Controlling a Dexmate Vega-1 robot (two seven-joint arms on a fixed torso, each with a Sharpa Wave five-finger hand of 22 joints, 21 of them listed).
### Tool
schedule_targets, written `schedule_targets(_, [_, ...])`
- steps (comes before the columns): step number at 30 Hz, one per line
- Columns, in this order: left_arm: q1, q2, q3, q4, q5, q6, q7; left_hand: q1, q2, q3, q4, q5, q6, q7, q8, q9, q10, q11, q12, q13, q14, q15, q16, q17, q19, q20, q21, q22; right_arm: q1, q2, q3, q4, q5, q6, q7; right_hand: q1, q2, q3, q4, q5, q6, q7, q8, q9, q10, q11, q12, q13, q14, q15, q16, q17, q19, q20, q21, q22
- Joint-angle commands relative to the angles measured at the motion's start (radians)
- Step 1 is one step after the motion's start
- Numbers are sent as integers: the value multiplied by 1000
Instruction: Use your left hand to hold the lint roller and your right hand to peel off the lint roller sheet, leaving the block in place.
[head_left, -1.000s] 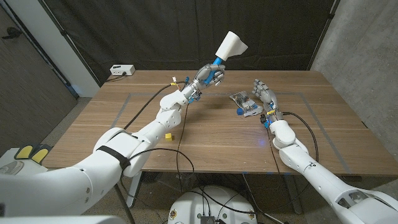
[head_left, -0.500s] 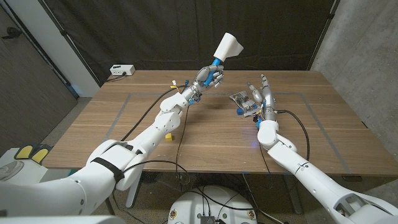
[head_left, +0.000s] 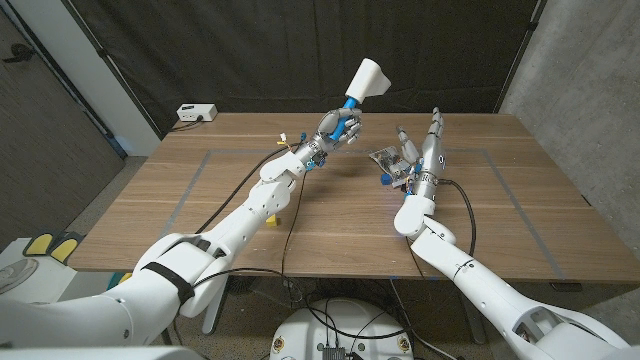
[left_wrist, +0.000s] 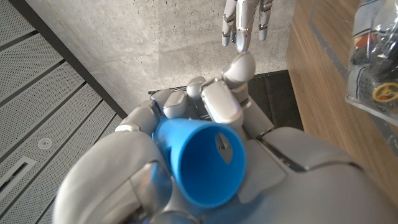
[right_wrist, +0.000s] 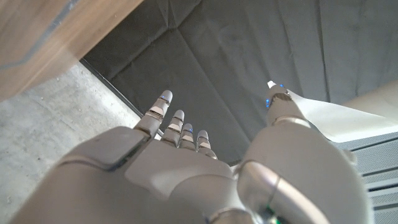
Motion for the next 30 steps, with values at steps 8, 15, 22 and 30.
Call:
schedule_targets(8, [11, 27, 37, -101, -11, 147, 57, -126, 108, 130, 114, 14, 178, -6, -1, 1, 264, -153, 301, 2, 8, 4, 19, -5, 11, -3, -1, -5, 52, 69, -3, 67, -202, -20, -52, 16, -36, -39, 14, 27, -43, -16, 7, 4, -50, -14, 5, 6, -67, -37, -1, 8, -41, -11, -5, 4])
schedule_targets(15, [21, 36, 43, -127, -15, 164, 63, -129, 109, 133, 112, 17, 177, -5, 2, 7, 265, -153, 301, 2, 6, 2, 21, -4, 12, -4, -1, -8, 97, 42, -63, 72, -190, -58, -52, 34, -40, -56, 18, 39, -75, -33, 5, 5, -84, -18, 4, 7, -102, -37, 0, 9, -70, -35, -7, 5])
schedule_targets(22, [36, 47, 44, -152, -17, 174, 83, -131, 109, 135, 110, 19, 178, -4, -2, 2, 265, -154, 301, 2, 3, 3, 15, -13, 11, -5, 2, -2, 136, 24, -104, 91, -162, -28, -52, 42, -43, -68, 22, 47, -78, -37, 9, 5, -84, -22, 11, 8, -96, -44, 9, 10, -71, -37, -2, 5])
schedule_targets(30, [33, 45, 49, -144, -22, 178, 78, -134, 110, 137, 108, 22, 179, -5, -3, 2, 263, -154, 300, 2, 9, 2, 24, -7, 14, -5, -2, -6, 162, 62, -85, 142, -209, 21, -52, 56, -40, -84, 26, 57, -29, -42, 30, 5, -34, -28, 32, 7, -68, -51, 25, 10, -43, -43, 12, 4])
